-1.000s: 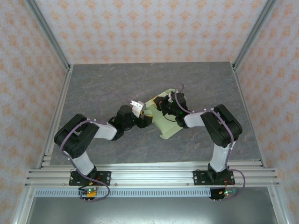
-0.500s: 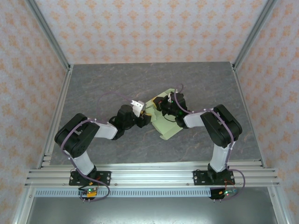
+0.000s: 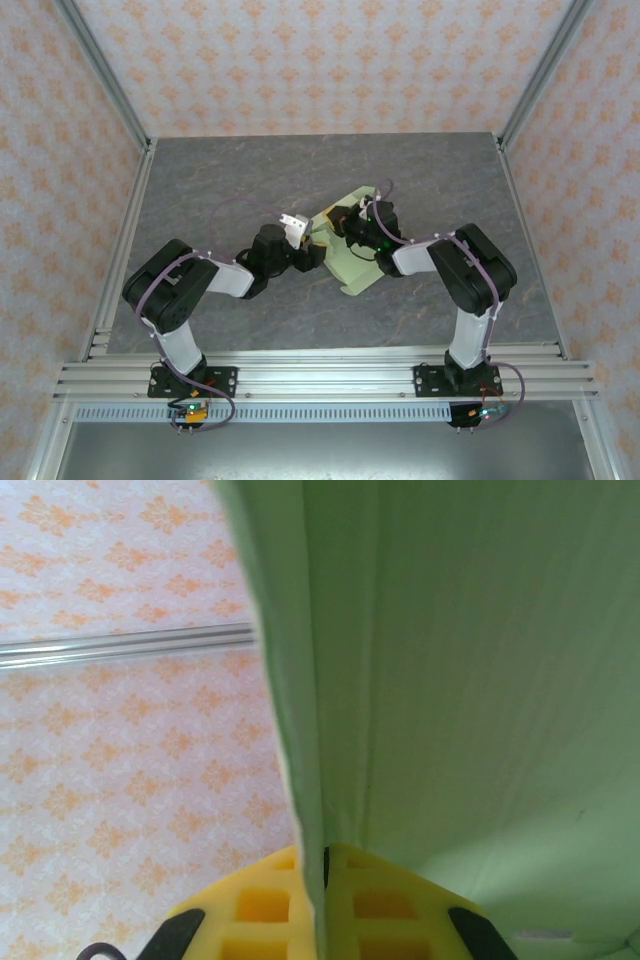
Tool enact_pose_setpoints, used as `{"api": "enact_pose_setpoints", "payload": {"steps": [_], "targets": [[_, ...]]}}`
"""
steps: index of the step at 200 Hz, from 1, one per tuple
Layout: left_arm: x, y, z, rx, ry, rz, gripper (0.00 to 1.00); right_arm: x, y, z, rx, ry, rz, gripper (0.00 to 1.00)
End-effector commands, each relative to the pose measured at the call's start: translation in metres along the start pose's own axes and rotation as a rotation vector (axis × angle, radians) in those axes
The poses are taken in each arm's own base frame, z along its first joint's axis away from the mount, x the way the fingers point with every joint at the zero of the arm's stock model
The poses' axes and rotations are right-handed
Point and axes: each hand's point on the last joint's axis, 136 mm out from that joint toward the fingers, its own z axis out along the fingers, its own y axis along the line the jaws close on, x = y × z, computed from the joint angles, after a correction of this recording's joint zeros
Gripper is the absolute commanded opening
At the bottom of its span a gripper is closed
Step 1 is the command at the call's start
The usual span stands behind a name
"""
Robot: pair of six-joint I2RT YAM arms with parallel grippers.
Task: Fold the paper box
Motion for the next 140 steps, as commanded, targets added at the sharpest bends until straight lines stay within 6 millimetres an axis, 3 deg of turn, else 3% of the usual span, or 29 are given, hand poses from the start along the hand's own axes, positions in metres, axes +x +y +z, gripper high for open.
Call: {"api": "enact_pose_setpoints", "payload": {"steps": [1, 17, 39, 68, 94, 119, 140], "targets": [[-0.016, 0.003, 0.004, -0.032, -0.061, 0.011, 0.65, 0.011, 0.022, -0.002, -0.119, 0.02, -0.025, 0.06], [-0.02, 0.008, 0.007, -0.061, -0.068, 0.025, 0.65, 0.012, 0.031, -0.002, -0.164, 0.027, -0.037, 0.07], [-0.028, 0.011, 0.014, -0.076, -0.082, 0.035, 0.64, 0.012, 0.03, 0.002, -0.181, 0.038, -0.029, 0.08], [-0.035, 0.02, 0.021, -0.131, -0.116, 0.034, 0.62, 0.007, 0.011, 0.005, -0.184, 0.018, 0.008, 0.07], [-0.036, 0.023, 0.02, -0.212, -0.146, 0.038, 0.59, 0.004, 0.006, 0.001, -0.198, -0.014, 0.02, 0.07], [-0.034, 0.018, 0.019, -0.302, -0.169, 0.059, 0.54, -0.004, 0.005, -0.008, -0.173, -0.075, 0.007, 0.11], [-0.031, 0.017, 0.015, -0.39, -0.196, 0.065, 0.43, -0.006, 0.008, -0.014, -0.169, -0.106, -0.019, 0.15]]}}
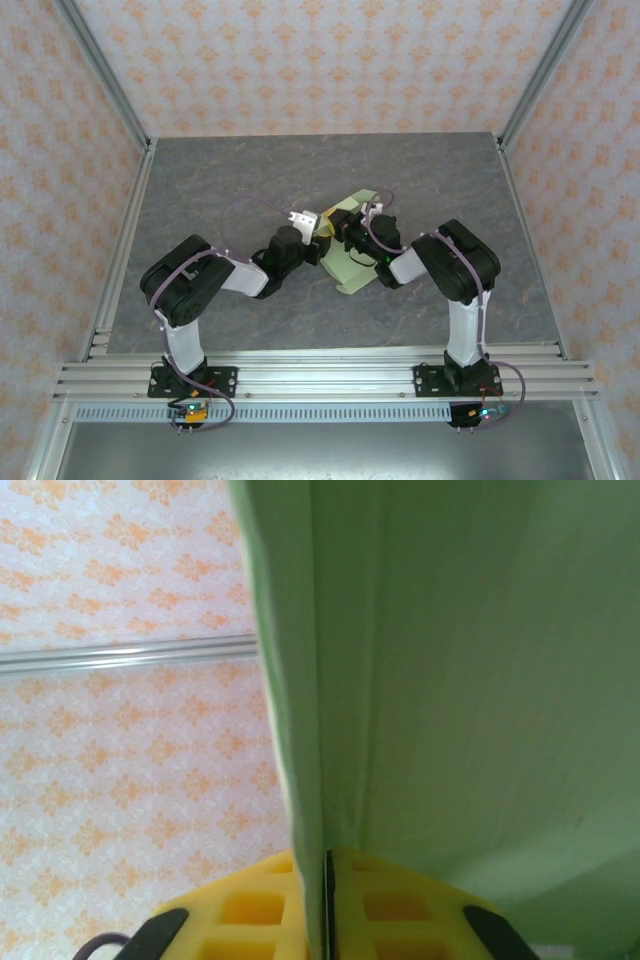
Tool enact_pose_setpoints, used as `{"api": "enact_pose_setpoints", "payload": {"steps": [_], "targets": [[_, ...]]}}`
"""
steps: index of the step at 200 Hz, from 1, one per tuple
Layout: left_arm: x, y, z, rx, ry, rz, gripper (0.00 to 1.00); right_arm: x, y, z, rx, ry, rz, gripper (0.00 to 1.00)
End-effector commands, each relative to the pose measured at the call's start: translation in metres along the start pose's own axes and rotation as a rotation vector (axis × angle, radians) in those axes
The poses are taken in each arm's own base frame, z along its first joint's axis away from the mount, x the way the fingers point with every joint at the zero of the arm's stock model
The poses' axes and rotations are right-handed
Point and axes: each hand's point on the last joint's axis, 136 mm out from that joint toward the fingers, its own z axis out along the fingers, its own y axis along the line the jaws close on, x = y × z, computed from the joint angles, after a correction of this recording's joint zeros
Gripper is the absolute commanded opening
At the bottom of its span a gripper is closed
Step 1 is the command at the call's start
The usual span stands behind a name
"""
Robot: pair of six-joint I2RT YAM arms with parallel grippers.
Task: Fold the paper box
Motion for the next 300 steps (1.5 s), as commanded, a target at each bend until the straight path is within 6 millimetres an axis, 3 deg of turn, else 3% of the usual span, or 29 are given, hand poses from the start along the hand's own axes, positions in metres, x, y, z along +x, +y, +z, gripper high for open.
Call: {"api": "enact_pose_setpoints", "payload": {"steps": [1, 36, 62, 81, 108, 142, 160, 165, 170, 189, 204, 240, 262, 300], "targets": [[-0.013, 0.011, -0.003, -0.158, -0.093, 0.006, 0.43, -0.005, 0.016, -0.008, -0.034, -0.06, -0.043, 0.15], [-0.007, 0.008, -0.004, -0.206, -0.096, 0.0, 0.27, -0.004, 0.013, -0.013, -0.026, -0.071, -0.045, 0.16], [-0.006, 0.005, 0.001, -0.208, -0.082, 0.017, 0.23, -0.005, 0.015, -0.018, -0.032, -0.083, -0.044, 0.21], [-0.008, 0.007, 0.0, -0.225, -0.083, 0.043, 0.22, -0.006, 0.021, -0.028, -0.028, -0.098, -0.056, 0.3], [-0.014, 0.01, -0.004, -0.247, -0.095, 0.081, 0.21, -0.007, 0.031, -0.053, 0.006, -0.126, -0.072, 0.43], [-0.019, 0.013, -0.001, -0.23, -0.09, 0.111, 0.21, 0.0, 0.041, -0.089, 0.127, -0.129, -0.192, 0.48], [-0.016, 0.014, -0.002, -0.192, -0.086, 0.121, 0.21, -0.006, 0.053, -0.116, 0.244, -0.159, -0.366, 0.5], [-0.016, 0.013, -0.003, -0.178, -0.083, 0.129, 0.21, -0.01, 0.067, -0.126, 0.264, -0.183, -0.427, 0.55], [-0.016, 0.013, -0.004, -0.168, -0.078, 0.135, 0.21, -0.014, 0.069, -0.134, 0.325, -0.189, -0.479, 0.6], [-0.012, 0.015, -0.006, -0.127, -0.049, 0.171, 0.21, -0.033, 0.075, -0.153, 0.512, -0.138, -0.658, 0.64], [-0.011, 0.021, -0.01, -0.113, -0.045, 0.177, 0.21, -0.047, 0.077, -0.152, 0.61, -0.046, -0.741, 0.66], [-0.007, 0.023, -0.015, -0.05, -0.027, 0.204, 0.22, -0.055, 0.061, -0.11, 0.715, 0.253, -0.884, 0.63], [-0.004, 0.019, -0.015, -0.016, -0.013, 0.228, 0.22, -0.053, 0.054, -0.087, 0.695, 0.399, -0.969, 0.63], [0.002, 0.013, -0.012, 0.024, -0.012, 0.213, 0.22, -0.051, 0.035, -0.07, 0.727, 0.629, -1.049, 0.63]]}}
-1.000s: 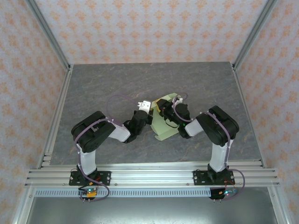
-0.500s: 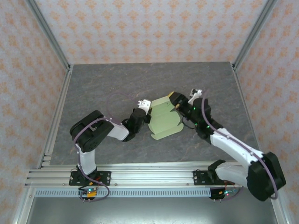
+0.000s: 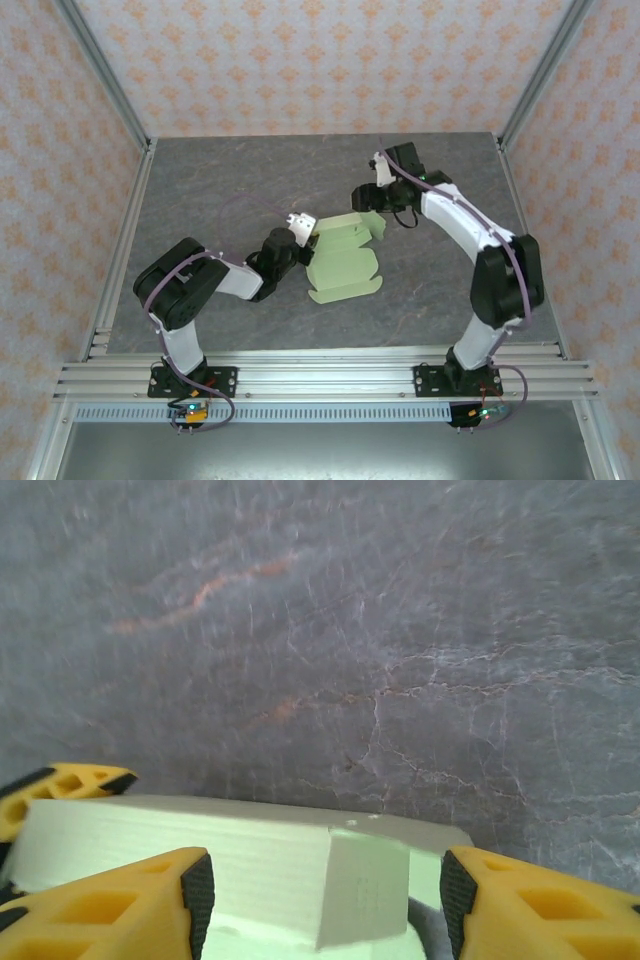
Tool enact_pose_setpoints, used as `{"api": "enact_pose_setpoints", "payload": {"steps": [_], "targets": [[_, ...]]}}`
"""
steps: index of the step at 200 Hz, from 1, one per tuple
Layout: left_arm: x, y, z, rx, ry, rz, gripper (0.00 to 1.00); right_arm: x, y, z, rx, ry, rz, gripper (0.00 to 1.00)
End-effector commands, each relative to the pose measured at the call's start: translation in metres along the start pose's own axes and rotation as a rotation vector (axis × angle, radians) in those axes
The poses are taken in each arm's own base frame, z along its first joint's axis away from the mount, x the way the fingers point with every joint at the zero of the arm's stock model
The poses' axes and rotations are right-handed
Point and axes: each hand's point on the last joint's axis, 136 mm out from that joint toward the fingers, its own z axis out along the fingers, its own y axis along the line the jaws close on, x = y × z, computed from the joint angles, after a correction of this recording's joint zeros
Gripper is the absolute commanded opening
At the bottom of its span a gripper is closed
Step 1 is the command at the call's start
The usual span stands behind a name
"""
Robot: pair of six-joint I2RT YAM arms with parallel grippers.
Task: Fold the paper box
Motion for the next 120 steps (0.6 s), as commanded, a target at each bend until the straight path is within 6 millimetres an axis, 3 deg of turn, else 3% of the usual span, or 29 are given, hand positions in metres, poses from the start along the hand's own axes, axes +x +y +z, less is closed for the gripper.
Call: {"api": "enact_pose_setpoints", "payload": {"steps": [1, 55, 120], "targets": [[0.005, -0.009, -0.002, 0.055, 0.006, 0.025, 0.22, 0.012, 0.013, -0.004, -0.054, 0.126, -0.182, 0.63], [0.009, -0.008, 0.002, 0.045, 0.002, 0.023, 0.25, 0.028, 0.013, 0.04, -0.016, 0.264, -0.275, 0.62], [0.013, 0.004, -0.007, -0.018, -0.026, -0.027, 0.32, 0.07, 0.016, 0.056, -0.055, 0.369, -0.236, 0.48]]}}
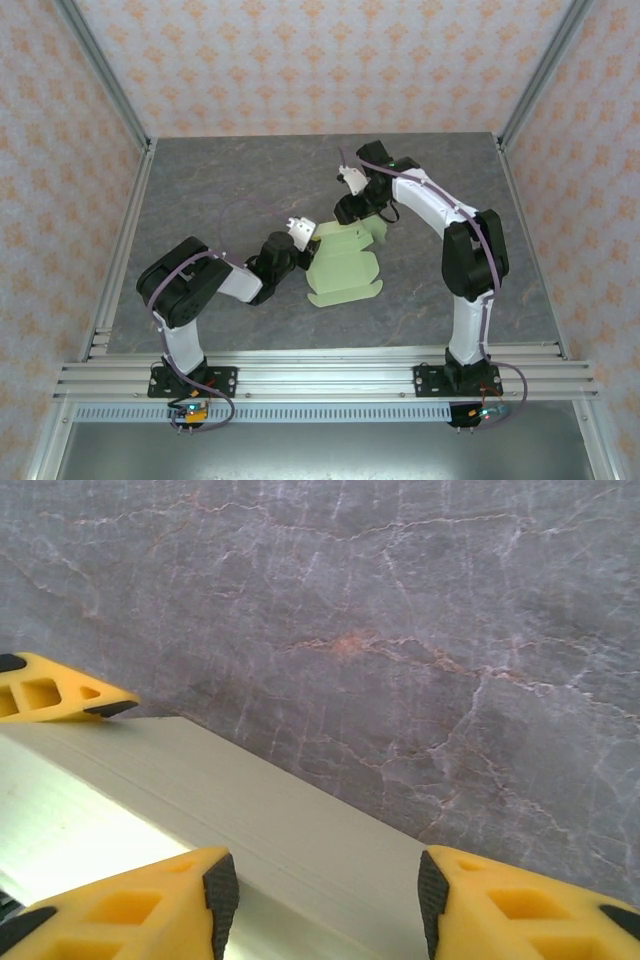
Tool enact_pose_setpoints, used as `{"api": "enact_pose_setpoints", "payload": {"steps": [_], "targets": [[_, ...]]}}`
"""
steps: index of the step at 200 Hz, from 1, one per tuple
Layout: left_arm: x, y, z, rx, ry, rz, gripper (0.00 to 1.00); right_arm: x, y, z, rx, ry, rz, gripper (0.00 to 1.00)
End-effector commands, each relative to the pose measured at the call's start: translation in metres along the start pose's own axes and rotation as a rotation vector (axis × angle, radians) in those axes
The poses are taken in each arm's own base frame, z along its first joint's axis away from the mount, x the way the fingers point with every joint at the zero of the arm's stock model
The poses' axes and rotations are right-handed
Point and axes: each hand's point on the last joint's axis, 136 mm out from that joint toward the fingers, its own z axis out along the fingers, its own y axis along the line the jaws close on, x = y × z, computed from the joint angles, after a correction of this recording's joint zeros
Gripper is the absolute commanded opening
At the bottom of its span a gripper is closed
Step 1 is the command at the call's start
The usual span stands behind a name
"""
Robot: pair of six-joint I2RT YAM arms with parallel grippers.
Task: Fold the paper box
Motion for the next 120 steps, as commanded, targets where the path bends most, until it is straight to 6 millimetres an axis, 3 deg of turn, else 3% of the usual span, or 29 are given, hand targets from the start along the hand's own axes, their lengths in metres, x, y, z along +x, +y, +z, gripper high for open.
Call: {"api": "enact_pose_setpoints", "payload": {"steps": [1, 83, 120], "targets": [[0.003, 0.009, -0.004, -0.046, -0.02, -0.023, 0.32, 0.042, 0.0, 0.018, 0.006, 0.141, 0.035, 0.48], [0.011, 0.012, -0.026, -0.072, -0.042, -0.125, 0.33, 0.051, -0.003, 0.02, 0.062, 0.037, 0.165, 0.41], [-0.003, 0.006, -0.026, -0.081, -0.076, -0.097, 0.2, 0.051, 0.0, 0.019, 0.048, 0.02, 0.2, 0.41]]}}
